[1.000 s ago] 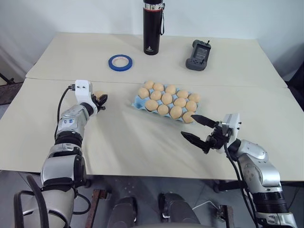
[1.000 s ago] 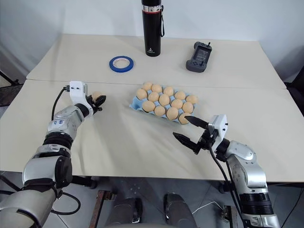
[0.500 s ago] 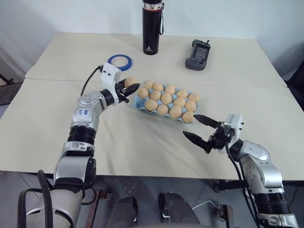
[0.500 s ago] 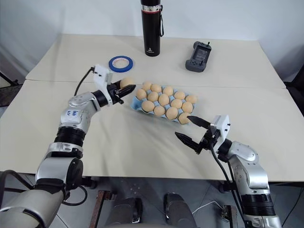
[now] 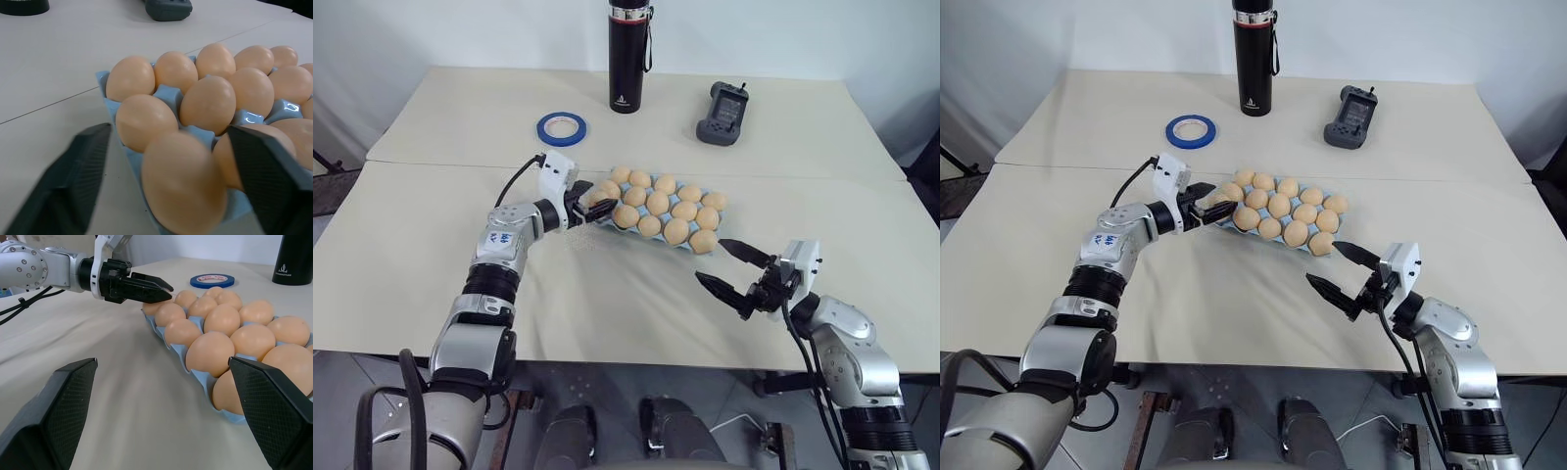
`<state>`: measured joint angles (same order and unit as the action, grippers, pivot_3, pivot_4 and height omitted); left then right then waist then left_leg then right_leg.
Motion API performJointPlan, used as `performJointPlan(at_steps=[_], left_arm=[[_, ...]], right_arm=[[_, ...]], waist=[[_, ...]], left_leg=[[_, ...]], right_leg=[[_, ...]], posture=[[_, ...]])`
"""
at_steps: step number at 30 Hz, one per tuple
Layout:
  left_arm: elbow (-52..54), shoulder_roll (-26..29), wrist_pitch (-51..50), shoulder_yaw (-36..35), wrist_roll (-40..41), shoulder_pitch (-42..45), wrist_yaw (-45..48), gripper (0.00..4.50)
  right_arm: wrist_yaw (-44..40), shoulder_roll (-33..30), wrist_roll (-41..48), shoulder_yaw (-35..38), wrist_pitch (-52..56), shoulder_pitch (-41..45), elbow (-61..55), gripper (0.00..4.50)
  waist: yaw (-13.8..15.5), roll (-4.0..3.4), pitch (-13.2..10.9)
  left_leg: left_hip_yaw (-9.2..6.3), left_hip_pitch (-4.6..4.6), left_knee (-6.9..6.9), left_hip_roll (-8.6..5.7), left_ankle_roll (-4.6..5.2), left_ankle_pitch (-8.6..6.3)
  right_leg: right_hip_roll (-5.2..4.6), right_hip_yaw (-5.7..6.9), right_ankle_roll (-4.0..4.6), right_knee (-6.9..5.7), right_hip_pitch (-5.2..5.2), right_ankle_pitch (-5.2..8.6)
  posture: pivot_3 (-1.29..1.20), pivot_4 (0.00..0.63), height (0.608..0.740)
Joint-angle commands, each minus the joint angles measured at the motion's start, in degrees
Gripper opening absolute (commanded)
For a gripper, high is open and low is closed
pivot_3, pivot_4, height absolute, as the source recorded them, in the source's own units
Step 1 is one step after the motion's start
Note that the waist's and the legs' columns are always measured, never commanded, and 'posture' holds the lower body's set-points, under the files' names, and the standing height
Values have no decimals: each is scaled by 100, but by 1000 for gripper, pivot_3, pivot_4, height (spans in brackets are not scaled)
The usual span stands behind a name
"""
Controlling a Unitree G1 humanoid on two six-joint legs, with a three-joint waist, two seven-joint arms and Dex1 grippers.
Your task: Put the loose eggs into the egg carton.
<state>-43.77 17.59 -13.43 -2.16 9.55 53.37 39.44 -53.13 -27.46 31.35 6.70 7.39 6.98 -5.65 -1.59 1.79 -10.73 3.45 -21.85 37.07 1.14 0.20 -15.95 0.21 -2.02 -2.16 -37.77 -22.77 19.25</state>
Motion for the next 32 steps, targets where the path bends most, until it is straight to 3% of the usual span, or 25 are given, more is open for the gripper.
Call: performJointPlan(at_steps=[1,6,9,16,26,32], left_arm=[[72,2,122,-103,69,236,22,4481],[500,159,408,-247,101,114,-47,4481],[1087,358,-40,-378,392,-148,264,4481],[2727,1194,-140,-736,988,-1614,1138,4481],[3431,1856,-281,-899,1205,-2834,1680,4481],[3438,2033,-252,-972,1324,-3025,1889,4481]], right_arm=[[13,-34,-18,113,-128,35,-204,4500],[-24,-68,-11,119,-136,107,-194,4500],[-79,-117,45,152,-105,236,-200,4500],[-674,-466,-85,50,-174,763,385,4500],[-1373,-497,-536,-347,-477,1317,1248,4500],[-1419,-428,-520,-349,-450,1424,1326,4500]], waist=[[-1,0,0],[-6,0,0],[-17,0,0],[-42,-5,-2],[-26,-6,-4],[-18,-8,-5]], left_leg=[[0,0,0,0,0,0],[0,0,0,0,0,0],[0,0,-2,0,-1,0],[1,12,-8,5,-7,-3],[-1,10,-9,-12,15,5],[-7,9,-16,-11,13,4]], right_leg=[[0,0,0,0,0,0],[0,0,0,-1,-1,0],[0,-1,0,-2,-2,0],[0,1,2,-8,-2,1],[-31,8,4,-1,5,1],[-32,16,8,1,1,3]], posture=[[0,150,740],[0,150,740],[0,150,740],[0,150,740],[0,150,740],[0,150,740]])
